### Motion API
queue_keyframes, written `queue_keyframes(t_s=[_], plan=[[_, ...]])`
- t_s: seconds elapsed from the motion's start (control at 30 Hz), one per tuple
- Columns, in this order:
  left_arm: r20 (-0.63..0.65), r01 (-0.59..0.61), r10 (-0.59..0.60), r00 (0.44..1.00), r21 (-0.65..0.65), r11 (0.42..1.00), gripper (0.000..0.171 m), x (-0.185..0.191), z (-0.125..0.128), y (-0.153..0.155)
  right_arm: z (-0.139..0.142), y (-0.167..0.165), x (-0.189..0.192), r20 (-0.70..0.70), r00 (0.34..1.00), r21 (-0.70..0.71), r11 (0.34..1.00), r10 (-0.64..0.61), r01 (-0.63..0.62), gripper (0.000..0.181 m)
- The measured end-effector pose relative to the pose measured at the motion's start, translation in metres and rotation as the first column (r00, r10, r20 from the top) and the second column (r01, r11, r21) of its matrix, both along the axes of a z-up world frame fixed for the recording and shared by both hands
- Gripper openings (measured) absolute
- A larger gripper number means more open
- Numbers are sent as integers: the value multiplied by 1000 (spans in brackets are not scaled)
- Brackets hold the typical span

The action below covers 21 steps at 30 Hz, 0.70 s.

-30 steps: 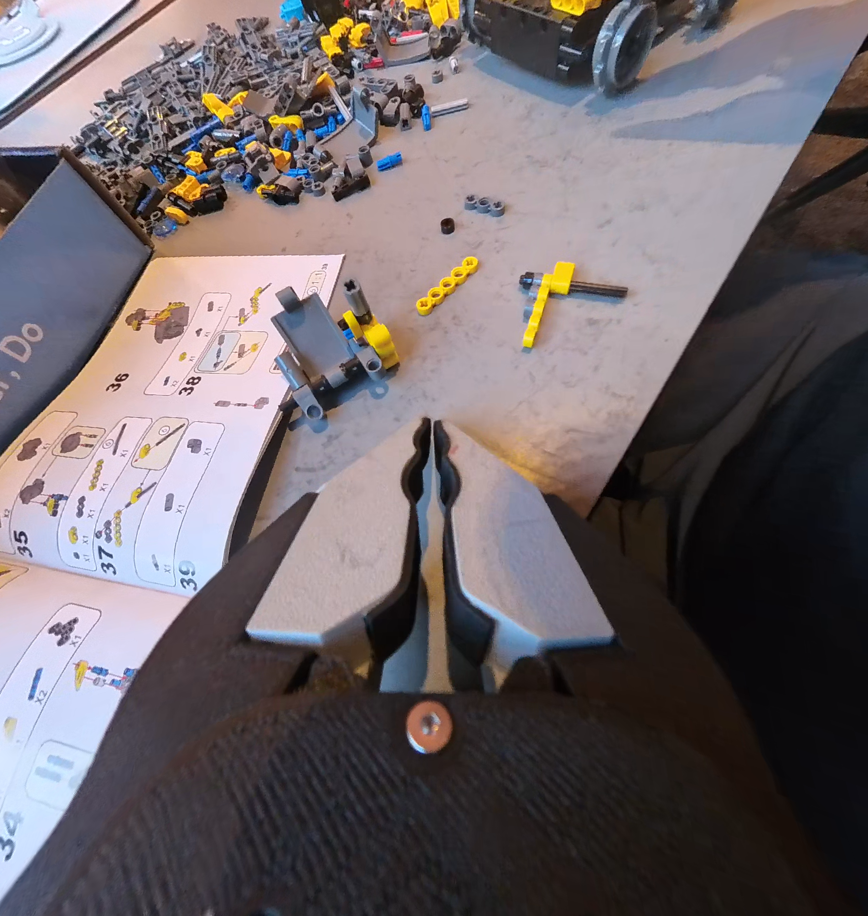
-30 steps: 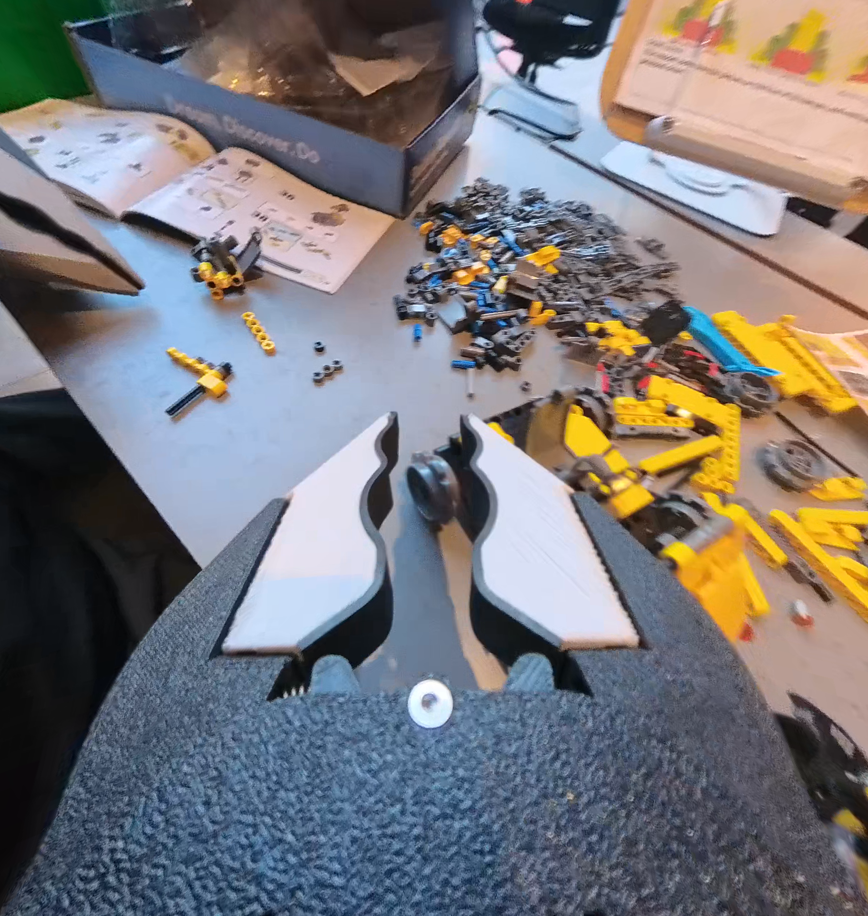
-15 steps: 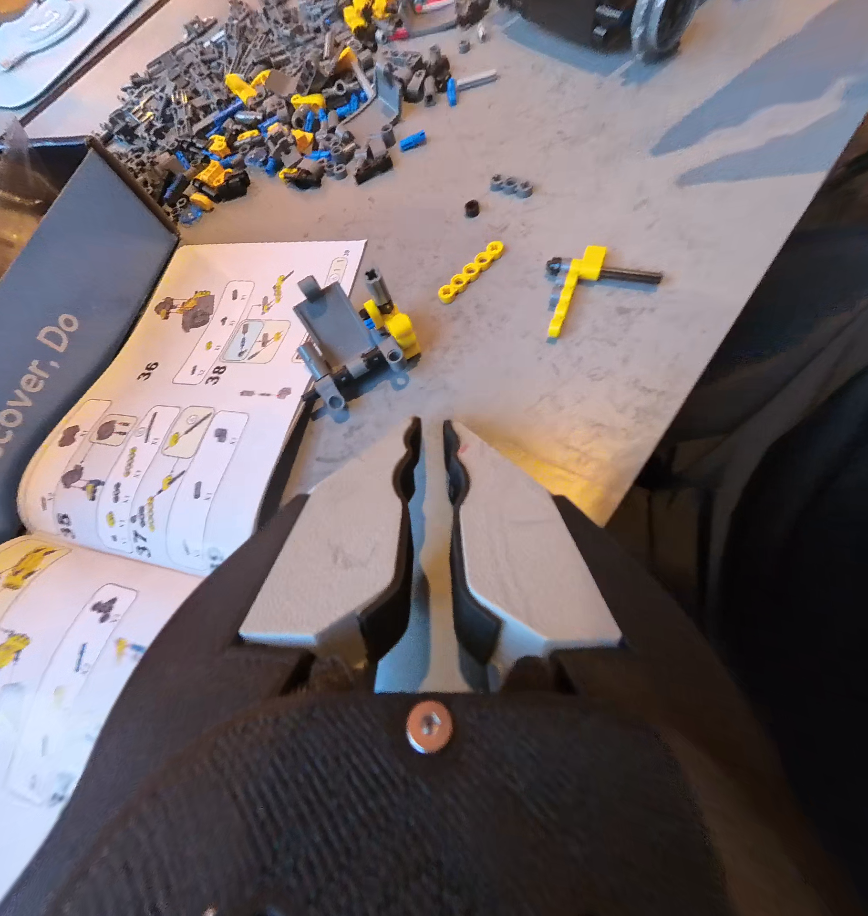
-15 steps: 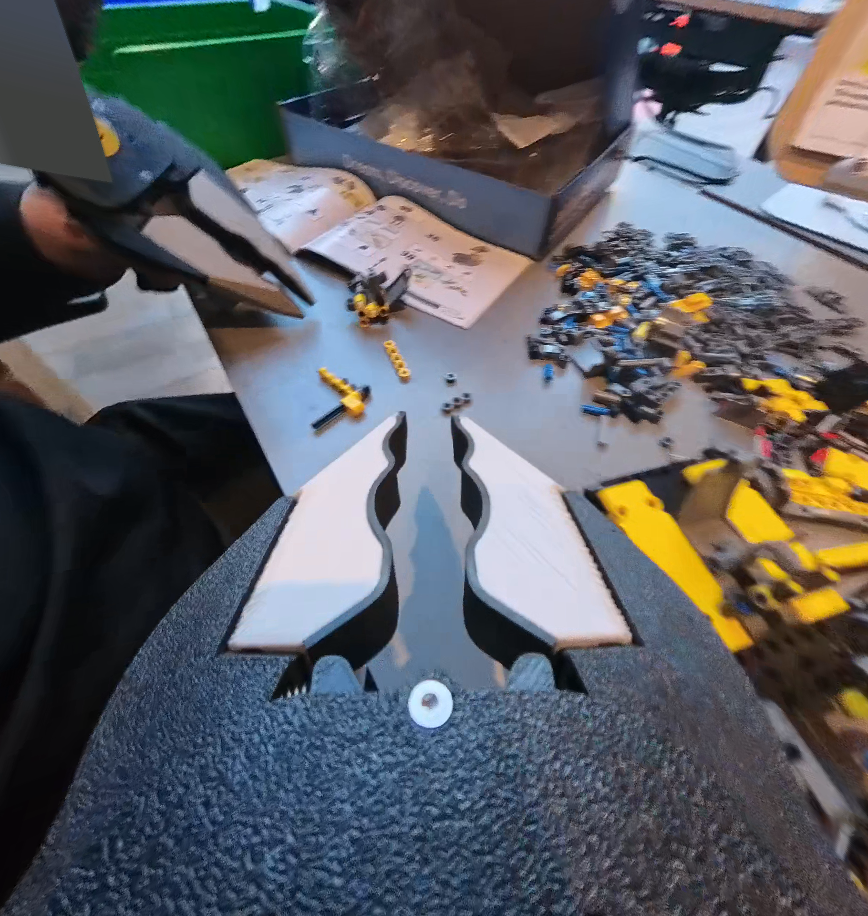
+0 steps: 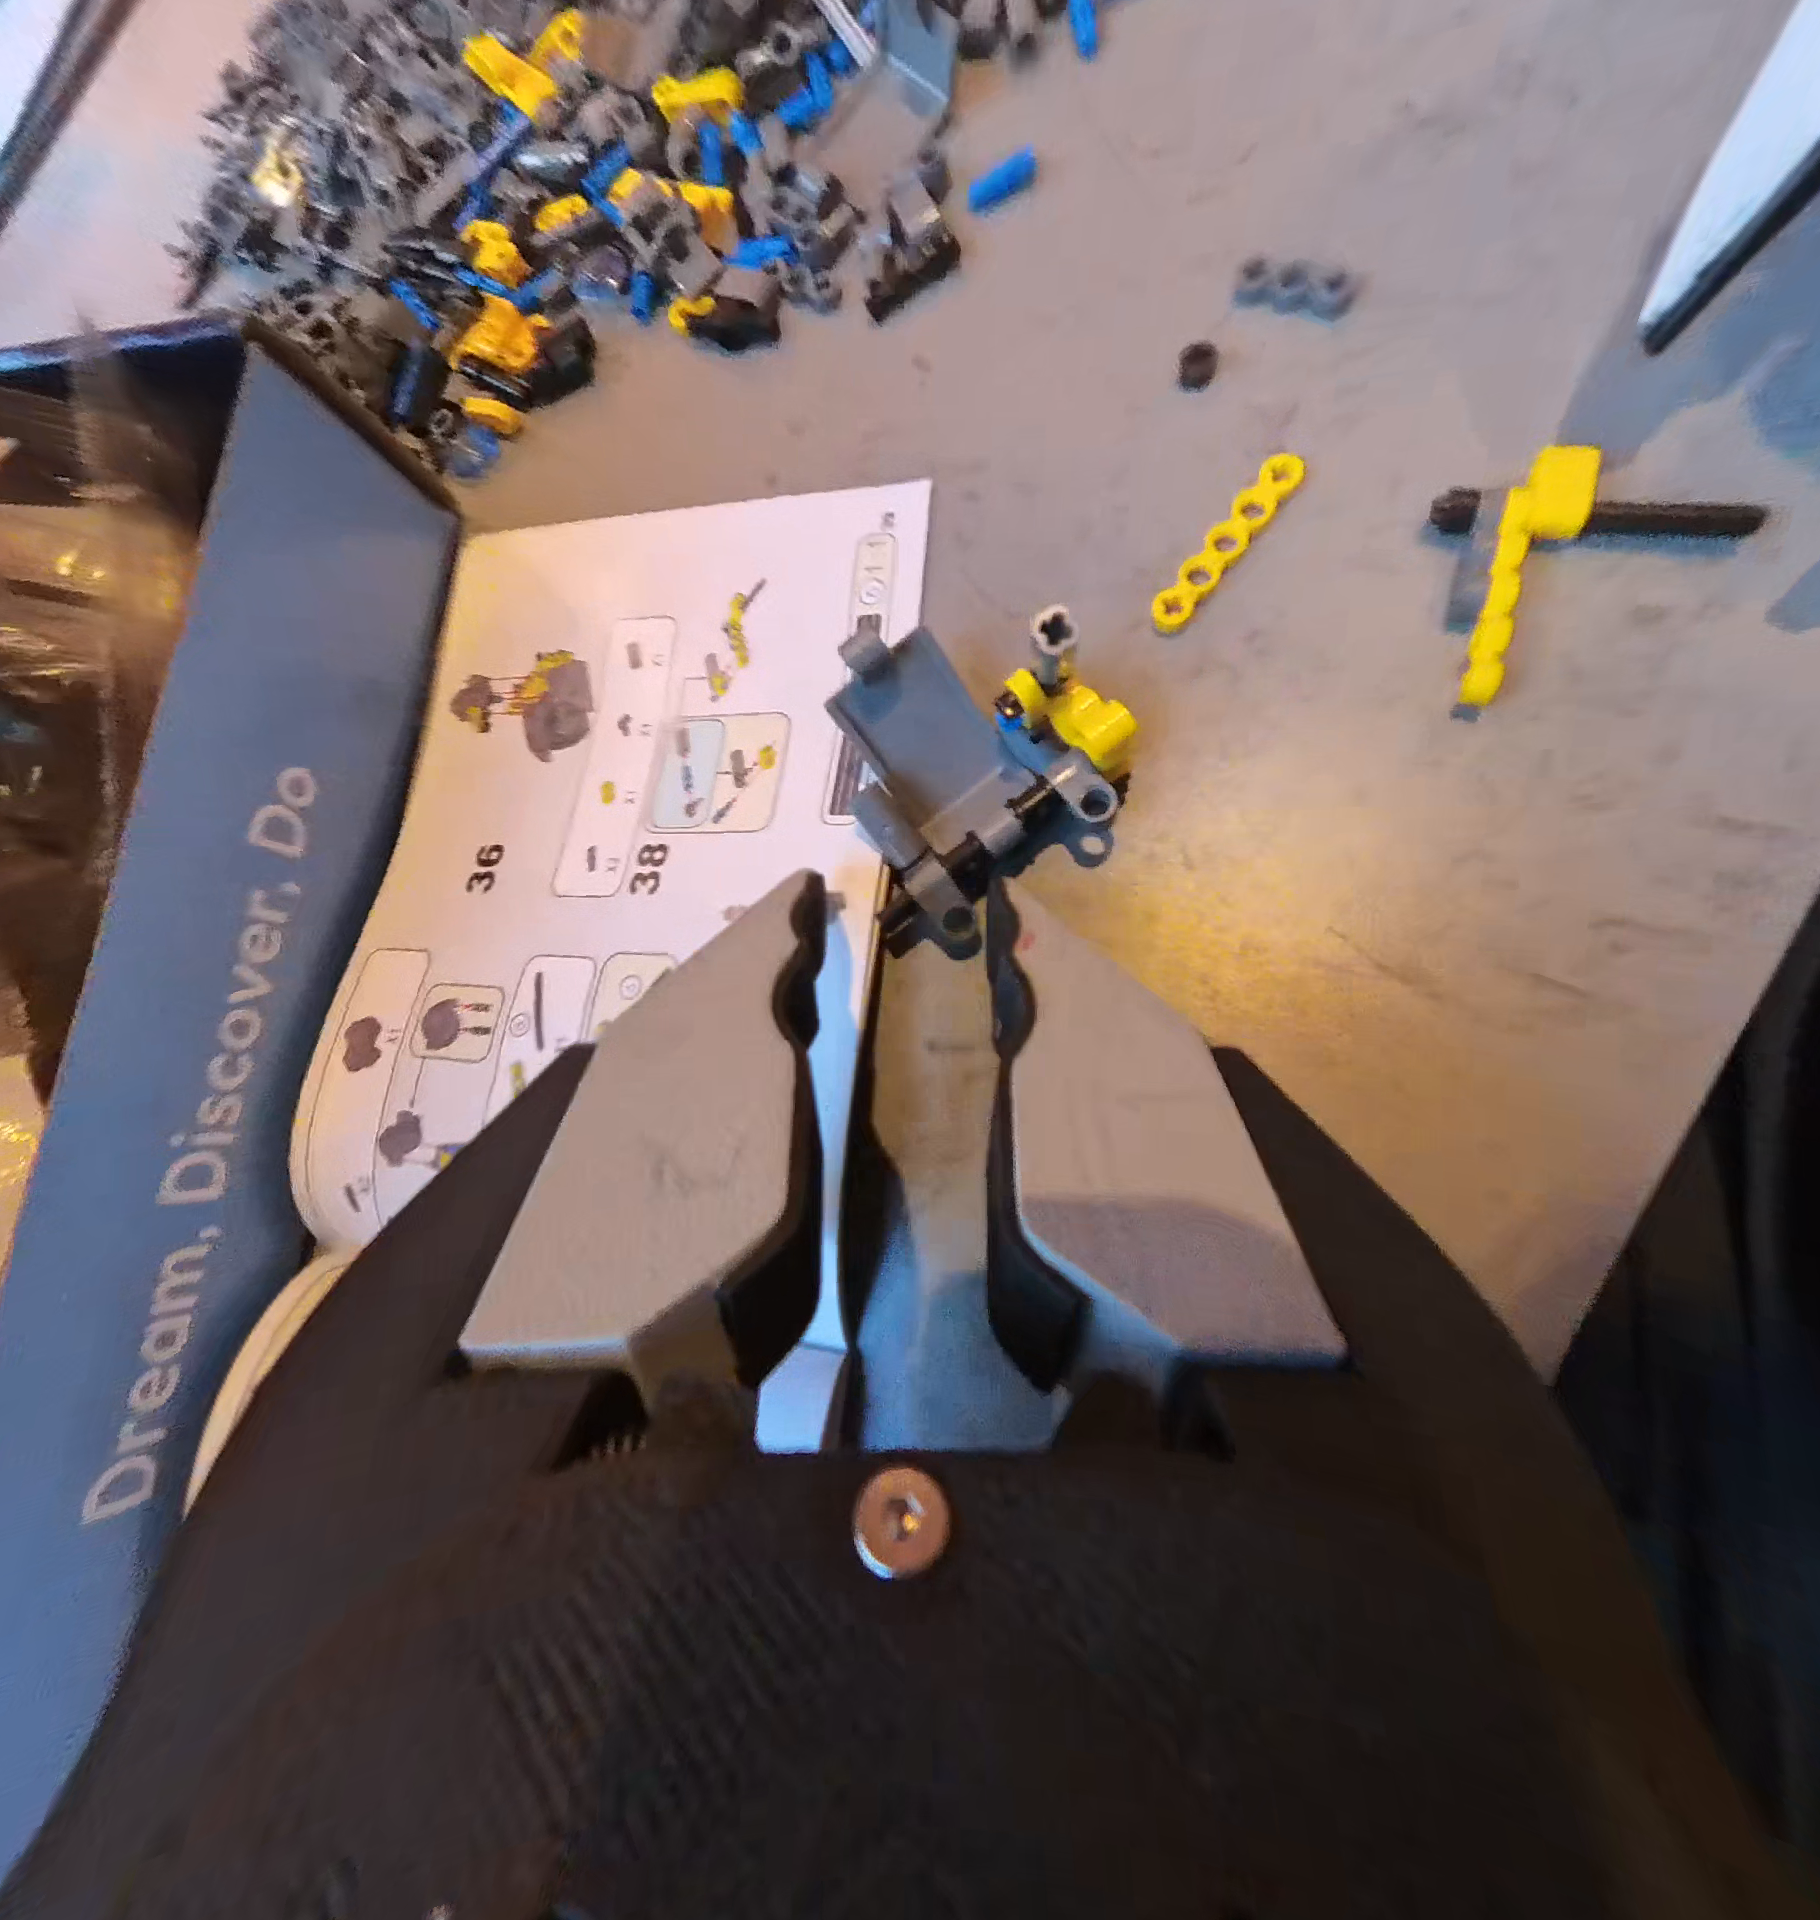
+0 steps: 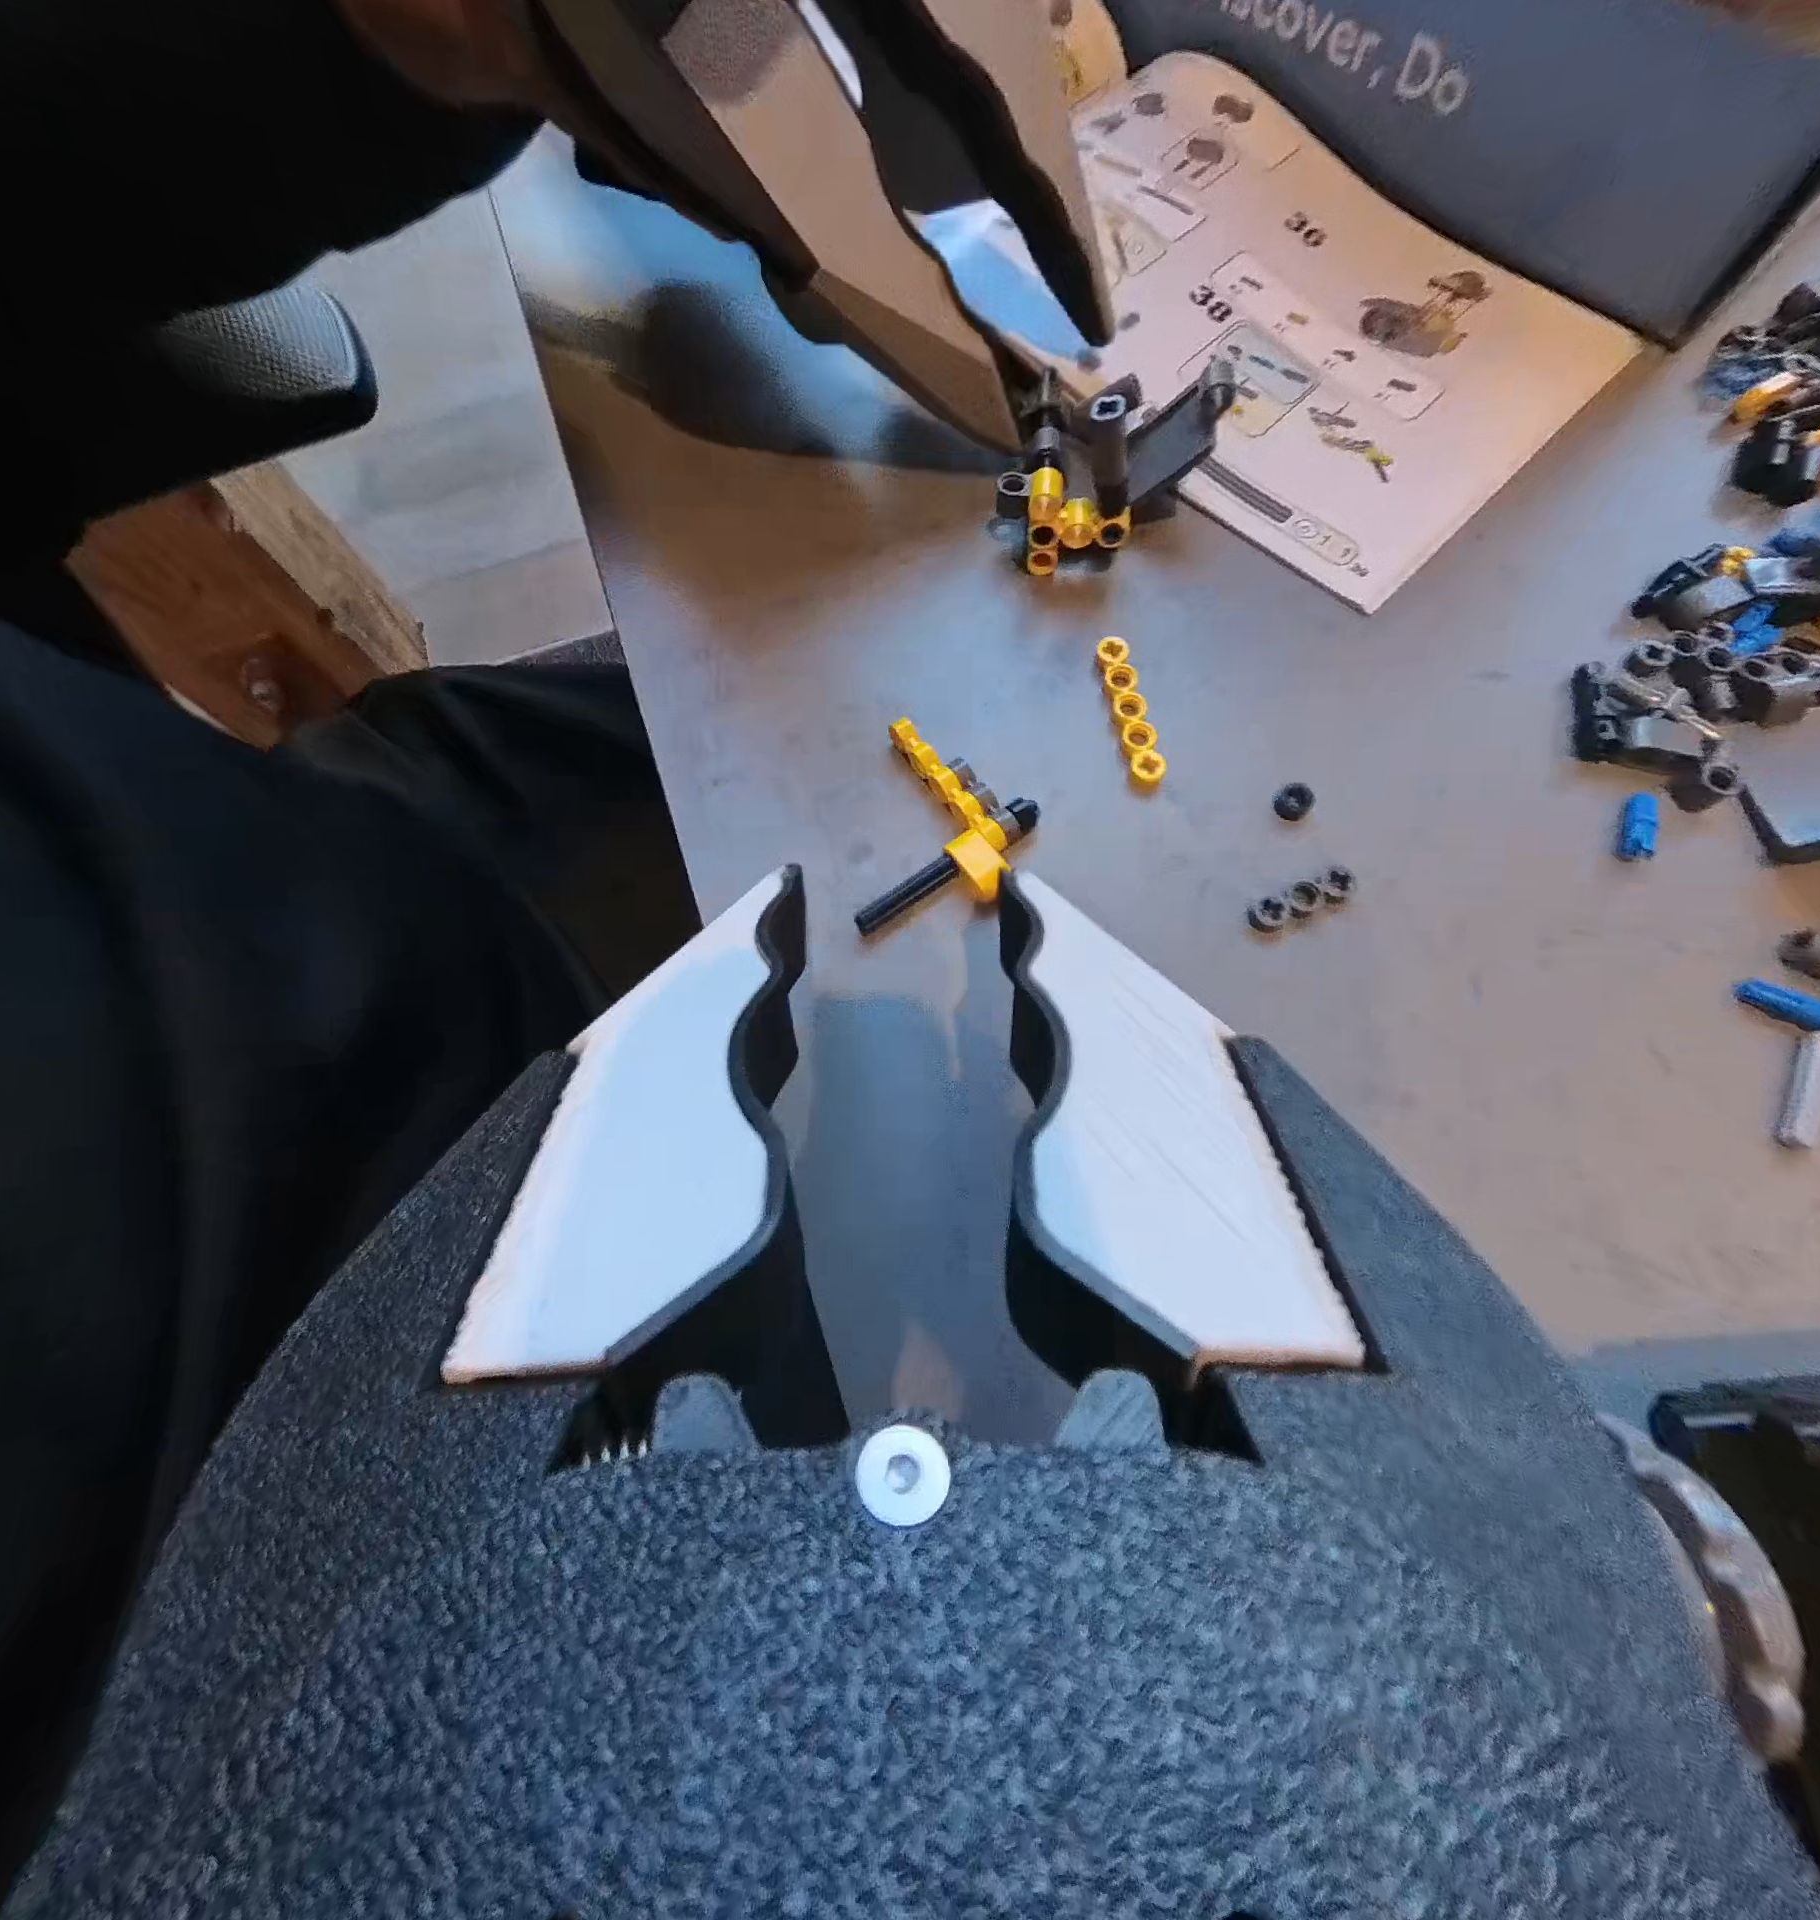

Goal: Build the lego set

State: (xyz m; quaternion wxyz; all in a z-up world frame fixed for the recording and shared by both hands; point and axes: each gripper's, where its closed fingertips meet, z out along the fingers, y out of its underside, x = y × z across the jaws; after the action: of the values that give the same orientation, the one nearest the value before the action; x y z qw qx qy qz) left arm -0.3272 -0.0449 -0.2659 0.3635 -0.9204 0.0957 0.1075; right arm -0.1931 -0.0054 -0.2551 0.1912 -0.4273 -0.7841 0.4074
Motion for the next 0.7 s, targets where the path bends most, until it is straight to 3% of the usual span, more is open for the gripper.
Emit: queue_keyframes(t_s=[0.13,0.23,0.43,0.57,0.7], plan=[[-18,26,-26,999,-31,999,15,7,-6,1,-17,-1,-4,101,995,54,999,-8,3,36],[-25,-19,18,1000,-52,998,15,10,-6,-7,-20,0,-8,124,992,57,998,-10,3,26],[98,-170,175,980,-52,984,15,27,-6,-26,-21,9,-14,123,992,72,997,-10,1,6],[171,-214,216,961,-30,976,14,38,-5,-34,-21,12,-17,122,992,74,997,-10,1,5],[159,-225,223,962,-5,974,14,38,-4,-37,-19,13,-18,115,993,59,998,-4,-3,11]])
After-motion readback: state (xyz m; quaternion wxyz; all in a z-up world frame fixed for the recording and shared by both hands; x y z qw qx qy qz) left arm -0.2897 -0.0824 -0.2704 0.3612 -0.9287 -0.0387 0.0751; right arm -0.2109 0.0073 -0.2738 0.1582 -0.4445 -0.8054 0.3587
